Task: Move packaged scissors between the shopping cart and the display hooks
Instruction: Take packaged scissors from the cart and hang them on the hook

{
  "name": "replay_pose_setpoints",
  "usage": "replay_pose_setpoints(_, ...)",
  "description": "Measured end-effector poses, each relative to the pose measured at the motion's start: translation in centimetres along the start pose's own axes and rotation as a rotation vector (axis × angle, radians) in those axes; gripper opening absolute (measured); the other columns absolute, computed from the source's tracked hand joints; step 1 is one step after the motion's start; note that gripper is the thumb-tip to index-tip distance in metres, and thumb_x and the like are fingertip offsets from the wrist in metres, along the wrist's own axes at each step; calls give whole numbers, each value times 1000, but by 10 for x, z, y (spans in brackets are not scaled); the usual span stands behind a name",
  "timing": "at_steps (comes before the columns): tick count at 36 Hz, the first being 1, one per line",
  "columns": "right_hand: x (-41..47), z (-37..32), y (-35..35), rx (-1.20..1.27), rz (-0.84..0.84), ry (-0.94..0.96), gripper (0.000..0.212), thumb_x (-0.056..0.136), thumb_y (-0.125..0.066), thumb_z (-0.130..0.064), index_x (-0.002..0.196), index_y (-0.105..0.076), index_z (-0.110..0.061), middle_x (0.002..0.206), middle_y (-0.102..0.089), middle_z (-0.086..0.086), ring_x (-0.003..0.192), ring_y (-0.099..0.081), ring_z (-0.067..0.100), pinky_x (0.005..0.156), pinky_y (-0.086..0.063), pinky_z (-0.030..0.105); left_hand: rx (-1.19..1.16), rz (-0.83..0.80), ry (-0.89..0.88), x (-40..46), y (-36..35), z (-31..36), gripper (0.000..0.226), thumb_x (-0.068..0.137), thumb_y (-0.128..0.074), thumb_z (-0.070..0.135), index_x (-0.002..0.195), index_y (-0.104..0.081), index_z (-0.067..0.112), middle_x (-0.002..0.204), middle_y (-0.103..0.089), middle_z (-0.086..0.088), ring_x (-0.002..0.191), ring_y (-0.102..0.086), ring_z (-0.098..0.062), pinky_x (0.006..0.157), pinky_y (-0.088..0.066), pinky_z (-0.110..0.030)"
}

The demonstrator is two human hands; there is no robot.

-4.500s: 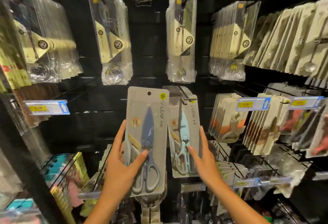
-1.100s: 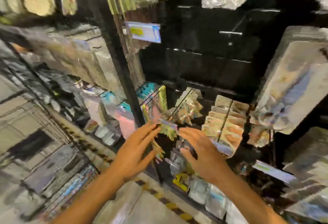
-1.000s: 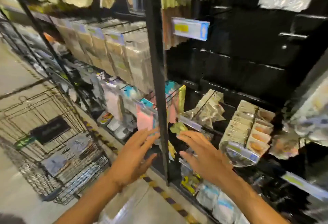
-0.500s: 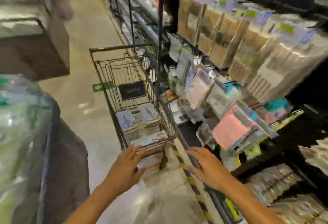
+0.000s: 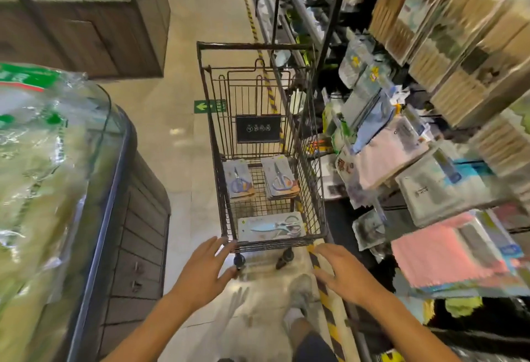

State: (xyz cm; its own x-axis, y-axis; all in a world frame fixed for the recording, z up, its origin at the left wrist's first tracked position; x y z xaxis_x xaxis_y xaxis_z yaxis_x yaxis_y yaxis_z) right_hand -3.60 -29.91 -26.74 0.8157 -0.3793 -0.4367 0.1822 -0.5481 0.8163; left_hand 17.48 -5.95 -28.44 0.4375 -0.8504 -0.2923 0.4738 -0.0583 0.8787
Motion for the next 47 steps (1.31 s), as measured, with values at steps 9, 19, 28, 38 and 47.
replay_pose_setpoints(9, 105, 35, 37, 19, -108, 90, 53, 102, -52, -42, 151, -42, -24, 153, -47, 0, 142, -39, 18, 114, -27, 26, -28, -31, 124, 89, -6, 24, 60, 97, -41, 51, 149, -46, 22, 150, -49, -7, 138, -47, -30, 114, -38, -41)
replay_pose_setpoints(19, 200, 73, 17, 33, -301, 100, 53, 97, -58, -37, 148, -48, -24, 149, -52, 2, 138, -48, 22, 113, -36, 34, -95, -177, 337, 172, -52, 31, 76, 88, -26, 57, 147, -50, 14, 150, -49, -17, 139, -44, -42, 114, -35, -53)
replay_pose_setpoints(28, 265, 89, -39, 25, -385, 65, 50, 96, -60, -33, 143, -53, -19, 140, -59, 8, 127, -56, 28, 107, -43, 36, -191, -316, 426, 221, -105, 7, 72, 101, -50, 45, 160, -18, 20, 166, -22, -9, 153, -15, -31, 125, -7, -40)
replay_pose_setpoints(38, 332, 112, -142, 27, -422, -22, 49, 79, -74, -33, 126, -61, -26, 116, -65, -2, 105, -65, 20, 81, -56, 32, -215, -453, 525, 260, -183, -46, 73, 103, -48, 41, 161, -9, 21, 169, -6, -7, 155, -2, -29, 124, -1, -40)
replay_pose_setpoints(47, 378, 112, -183, 5, -258, 39, 59, 82, -68, -2, 138, -49, -2, 143, -46, 17, 132, -44, 35, 109, -41, 45, -272, -450, 504, 273, -238, -90, 70, 100, -47, 48, 159, -18, 25, 168, -11, -8, 155, -6, -30, 126, -7, -43)
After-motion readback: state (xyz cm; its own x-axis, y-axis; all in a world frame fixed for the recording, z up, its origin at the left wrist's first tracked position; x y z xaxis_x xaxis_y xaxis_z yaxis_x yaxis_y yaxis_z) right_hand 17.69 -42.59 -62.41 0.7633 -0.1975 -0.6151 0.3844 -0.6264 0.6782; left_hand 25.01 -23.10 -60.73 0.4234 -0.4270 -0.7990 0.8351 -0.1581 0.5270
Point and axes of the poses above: each hand's wrist, its own x-axis towards the middle knuckle, its own y-axis out of the back of the hand, z = x × y, the point moved 6 cm from there along x, towards the middle knuckle
